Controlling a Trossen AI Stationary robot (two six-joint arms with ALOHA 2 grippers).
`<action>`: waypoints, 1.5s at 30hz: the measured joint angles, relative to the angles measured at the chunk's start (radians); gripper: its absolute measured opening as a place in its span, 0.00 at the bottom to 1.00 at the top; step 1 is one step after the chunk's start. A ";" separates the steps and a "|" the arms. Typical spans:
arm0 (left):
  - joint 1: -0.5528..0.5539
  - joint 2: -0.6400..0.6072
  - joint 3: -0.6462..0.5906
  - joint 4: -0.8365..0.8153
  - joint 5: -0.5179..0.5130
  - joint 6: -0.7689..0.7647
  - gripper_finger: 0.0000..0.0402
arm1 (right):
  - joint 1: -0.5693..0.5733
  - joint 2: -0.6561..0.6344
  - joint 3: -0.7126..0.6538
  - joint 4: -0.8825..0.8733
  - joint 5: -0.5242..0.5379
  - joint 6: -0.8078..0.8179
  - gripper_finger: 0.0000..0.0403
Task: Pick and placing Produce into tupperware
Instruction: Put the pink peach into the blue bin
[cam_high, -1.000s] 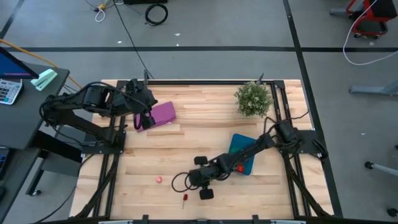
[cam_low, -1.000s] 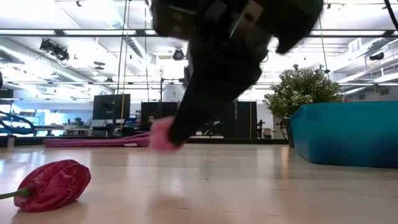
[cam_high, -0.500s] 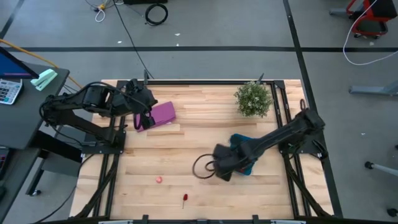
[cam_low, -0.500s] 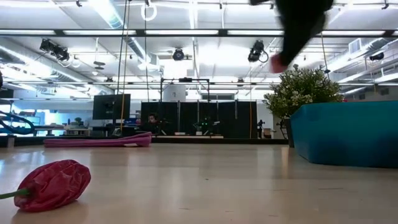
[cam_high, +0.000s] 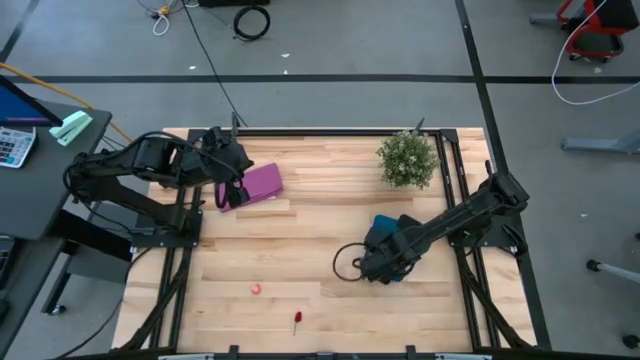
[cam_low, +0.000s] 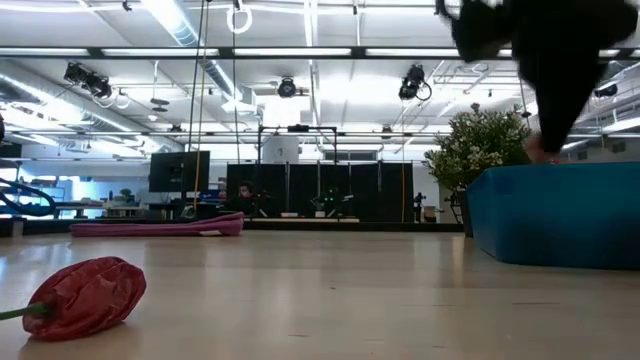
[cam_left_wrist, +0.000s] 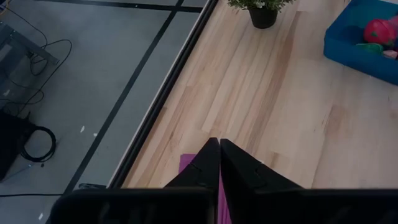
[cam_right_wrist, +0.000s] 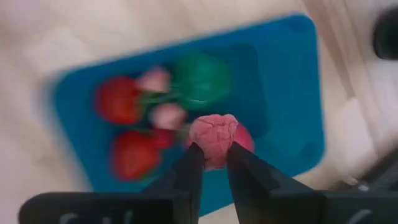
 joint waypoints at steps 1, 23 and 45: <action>0.000 0.000 0.000 0.000 0.000 0.000 0.06 | -0.015 -0.001 -0.032 0.001 0.000 -0.003 0.20; 0.000 0.000 0.000 0.001 0.000 0.000 0.05 | -0.274 -0.020 -0.228 0.218 -0.133 -0.307 0.46; -0.105 0.000 -0.281 0.047 0.304 -0.243 0.07 | -0.033 -0.327 -0.082 0.534 0.117 -0.185 0.37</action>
